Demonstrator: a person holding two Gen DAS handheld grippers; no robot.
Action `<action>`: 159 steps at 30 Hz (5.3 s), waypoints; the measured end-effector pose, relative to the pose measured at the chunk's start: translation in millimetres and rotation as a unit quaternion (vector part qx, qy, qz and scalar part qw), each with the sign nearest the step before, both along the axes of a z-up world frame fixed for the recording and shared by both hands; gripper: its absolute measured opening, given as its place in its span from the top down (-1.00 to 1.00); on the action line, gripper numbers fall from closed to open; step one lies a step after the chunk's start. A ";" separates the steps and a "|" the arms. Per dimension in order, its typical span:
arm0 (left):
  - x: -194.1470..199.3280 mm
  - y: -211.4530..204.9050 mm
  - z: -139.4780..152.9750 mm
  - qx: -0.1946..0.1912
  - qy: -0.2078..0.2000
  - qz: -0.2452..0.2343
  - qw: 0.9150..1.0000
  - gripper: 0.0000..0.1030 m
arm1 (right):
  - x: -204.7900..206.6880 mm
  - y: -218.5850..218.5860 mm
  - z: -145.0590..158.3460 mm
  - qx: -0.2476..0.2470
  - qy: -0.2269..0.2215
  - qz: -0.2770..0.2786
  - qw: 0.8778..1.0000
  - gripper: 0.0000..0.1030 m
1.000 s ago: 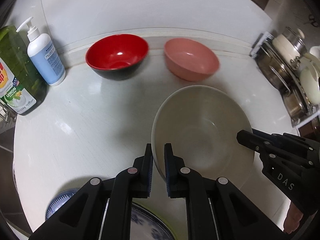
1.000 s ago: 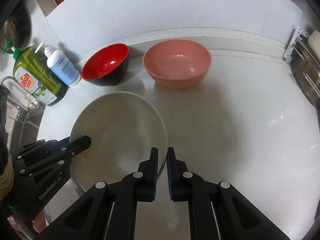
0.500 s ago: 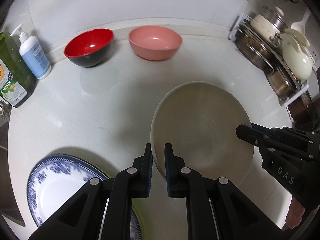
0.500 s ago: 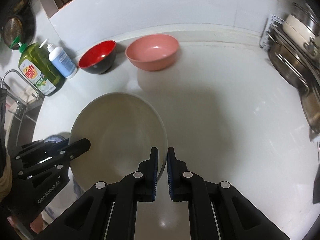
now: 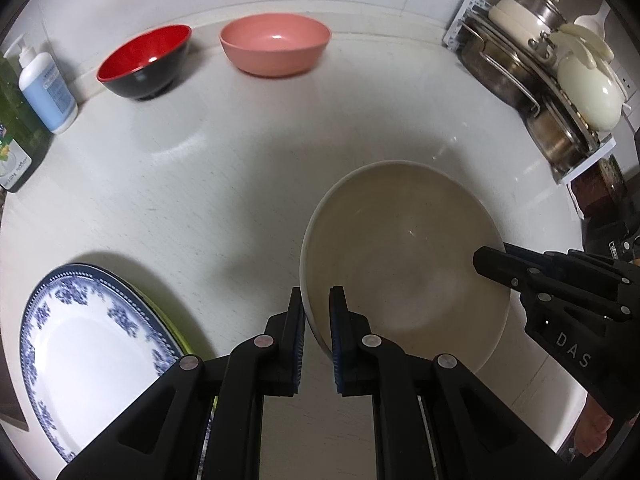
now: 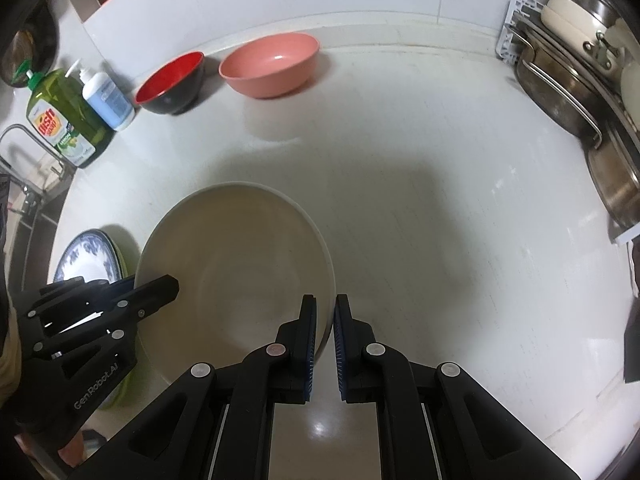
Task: Organize plates and bowls
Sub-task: 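Lift the cream-white bowl and lower it beside the plate stack, then open both grippers to release the cream-white bowl, then move both grippers to the rim of the pink bowl, then close both grippers on the pink bowl rim, then lift the pink bowl with both grippers and carry it over the cream-white bowl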
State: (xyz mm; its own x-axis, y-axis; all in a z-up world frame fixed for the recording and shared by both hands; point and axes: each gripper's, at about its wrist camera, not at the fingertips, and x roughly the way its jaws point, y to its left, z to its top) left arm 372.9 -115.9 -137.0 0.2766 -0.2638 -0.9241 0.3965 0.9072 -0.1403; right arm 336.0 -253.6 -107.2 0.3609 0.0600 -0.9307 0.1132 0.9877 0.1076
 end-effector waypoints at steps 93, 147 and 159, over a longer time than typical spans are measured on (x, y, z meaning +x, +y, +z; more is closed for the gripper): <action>239.2 3.1 37.8 -0.031 -0.051 0.100 0.993 -0.32 | 221.5 -23.4 26.8 0.029 -0.061 0.007 0.998 0.30; 178.5 -18.9 67.2 -0.021 -0.078 0.037 0.996 0.84 | 188.5 -14.4 45.1 0.036 -0.037 -0.036 0.998 0.83; 103.9 -10.0 81.8 -0.041 -0.083 0.014 0.996 0.83 | 111.0 -13.8 68.5 0.030 -0.062 -0.059 0.996 0.83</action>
